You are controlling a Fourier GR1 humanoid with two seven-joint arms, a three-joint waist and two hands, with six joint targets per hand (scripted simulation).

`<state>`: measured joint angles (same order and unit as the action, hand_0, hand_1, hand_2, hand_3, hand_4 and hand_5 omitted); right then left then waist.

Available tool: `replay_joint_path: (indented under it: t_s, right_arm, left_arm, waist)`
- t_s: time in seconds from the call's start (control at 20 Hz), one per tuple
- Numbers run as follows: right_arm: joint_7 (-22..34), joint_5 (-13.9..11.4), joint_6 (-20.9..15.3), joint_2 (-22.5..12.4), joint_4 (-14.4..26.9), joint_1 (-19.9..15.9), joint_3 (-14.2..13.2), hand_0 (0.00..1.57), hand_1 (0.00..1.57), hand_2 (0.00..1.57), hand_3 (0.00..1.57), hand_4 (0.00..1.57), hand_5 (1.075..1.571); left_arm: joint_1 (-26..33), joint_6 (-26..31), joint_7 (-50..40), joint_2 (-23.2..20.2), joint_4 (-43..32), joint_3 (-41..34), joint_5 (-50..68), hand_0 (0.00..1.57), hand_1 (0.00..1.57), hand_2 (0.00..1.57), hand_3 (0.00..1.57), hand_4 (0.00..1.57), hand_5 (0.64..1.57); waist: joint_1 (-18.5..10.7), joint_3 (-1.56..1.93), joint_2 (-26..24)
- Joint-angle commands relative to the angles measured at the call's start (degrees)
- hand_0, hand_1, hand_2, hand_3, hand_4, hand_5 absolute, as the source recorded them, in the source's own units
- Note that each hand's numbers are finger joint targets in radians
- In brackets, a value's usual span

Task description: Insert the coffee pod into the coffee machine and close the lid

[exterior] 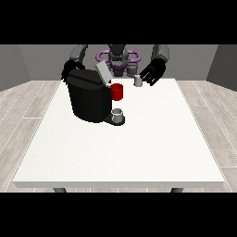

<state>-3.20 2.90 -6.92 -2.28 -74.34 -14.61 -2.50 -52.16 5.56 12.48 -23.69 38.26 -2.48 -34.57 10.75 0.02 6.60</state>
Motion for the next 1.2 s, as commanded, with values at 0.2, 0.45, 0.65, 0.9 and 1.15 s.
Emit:
replay_joint_path:
  t_s: [0.2,0.45,0.65,0.9,1.15]
  right_arm:
    - [2.1,-1.2,-1.2,2.1,-4.4,-2.2,3.0,0.00,0.00,0.00,0.00,0.53,1.571]
    - [2.4,-1.6,-0.3,0.2,-6.3,-2.2,3.0,0.00,0.00,0.00,0.00,0.51,1.571]
    - [0.4,-2.1,-1.4,0.9,-5.6,-4.1,2.5,0.00,0.00,0.00,0.00,0.50,1.571]
    - [1.8,-2.0,-2.2,0.2,-4.6,-5.3,1.1,0.00,0.00,0.00,0.00,0.48,1.571]
    - [0.1,-2.4,-2.6,0.9,-6.1,-3.2,1.7,0.00,0.00,0.00,0.00,0.52,1.571]
  left_arm:
    - [-8.2,1.2,-3.6,-3.1,-1.1,-4.3,1.3,1.21,1.21,1.25,1.20,0.51,1.571]
    - [-10.6,1.3,-3.3,-5.5,-2.1,-5.1,0.6,1.26,1.26,1.32,1.26,0.49,1.571]
    - [-13.9,2.6,-3.5,-5.6,-1.7,-4.9,0.3,1.28,1.28,1.33,1.26,0.52,1.571]
    - [-14.6,1.1,-7.1,-1.5,-1.2,-3.4,-1.1,1.28,1.28,1.30,1.24,0.49,1.571]
    - [-14.6,3.0,-6.3,-3.3,-3.2,-4.8,-0.4,1.28,1.28,1.31,1.22,0.50,1.571]
  waist:
    - [4.5,-0.03,2.4]
    - [6.9,-0.03,4.9]
    - [6.6,-0.01,7.5]
    - [5.9,0.01,6.1]
    - [7.2,-0.01,7.4]
